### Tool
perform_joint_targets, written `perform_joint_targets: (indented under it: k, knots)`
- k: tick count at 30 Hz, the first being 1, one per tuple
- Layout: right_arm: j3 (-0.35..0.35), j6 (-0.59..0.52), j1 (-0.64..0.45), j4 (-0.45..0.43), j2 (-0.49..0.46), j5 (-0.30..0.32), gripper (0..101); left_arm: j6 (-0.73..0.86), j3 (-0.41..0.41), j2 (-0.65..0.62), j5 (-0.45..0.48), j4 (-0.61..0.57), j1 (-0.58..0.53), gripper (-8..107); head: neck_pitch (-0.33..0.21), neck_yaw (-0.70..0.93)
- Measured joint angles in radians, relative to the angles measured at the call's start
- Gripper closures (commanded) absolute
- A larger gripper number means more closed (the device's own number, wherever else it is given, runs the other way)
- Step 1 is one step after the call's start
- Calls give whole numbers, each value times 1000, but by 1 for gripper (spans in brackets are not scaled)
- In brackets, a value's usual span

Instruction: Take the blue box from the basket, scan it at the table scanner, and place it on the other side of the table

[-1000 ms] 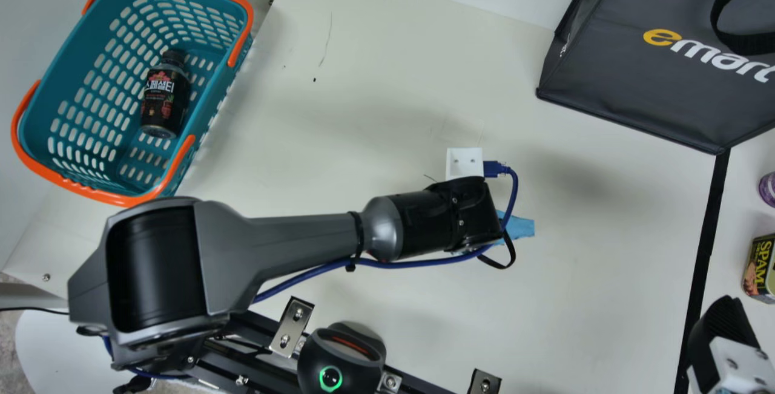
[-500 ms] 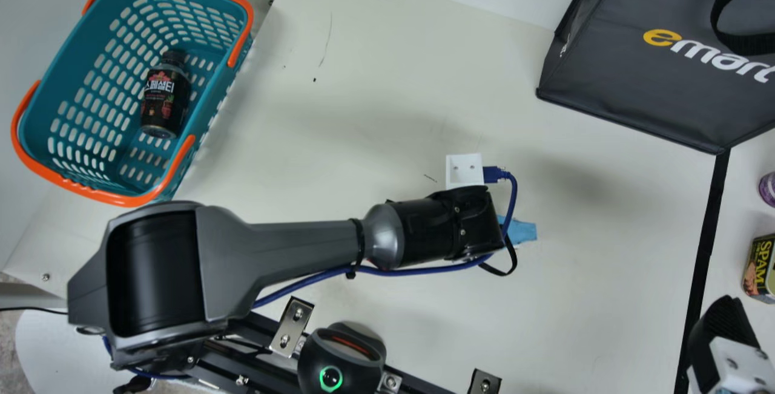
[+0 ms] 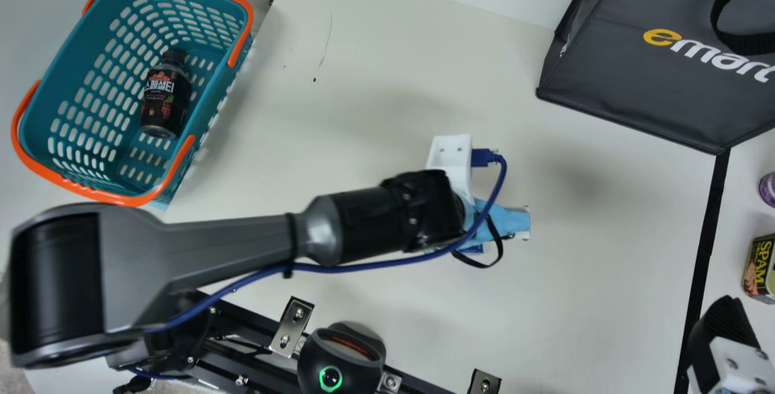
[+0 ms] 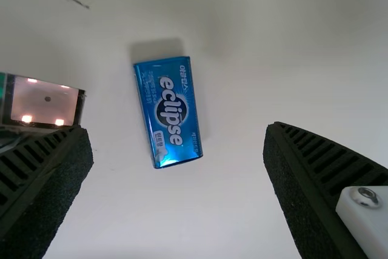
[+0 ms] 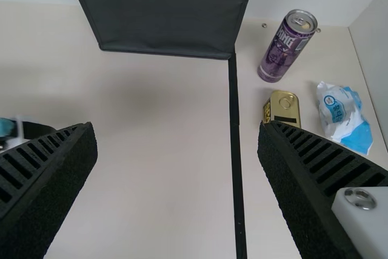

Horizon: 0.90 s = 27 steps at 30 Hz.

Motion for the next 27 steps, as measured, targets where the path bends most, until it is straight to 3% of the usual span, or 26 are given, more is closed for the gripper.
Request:
perform_joint_targets:
  k: [10, 21, 27]
  knots:
    - [0, 0, 0, 0, 0, 0, 6, 325, 240, -281, -131, -179, 158, 9, 0, 0]
    - [0, 0, 0, 0, 0, 0, 6, 722, 388, -580, -35, -380, 407, 9, -2, 0]
    - [0, 0, 0, 0, 0, 0, 6, 896, 395, -702, 40, -320, 564, 9, 0, 0]
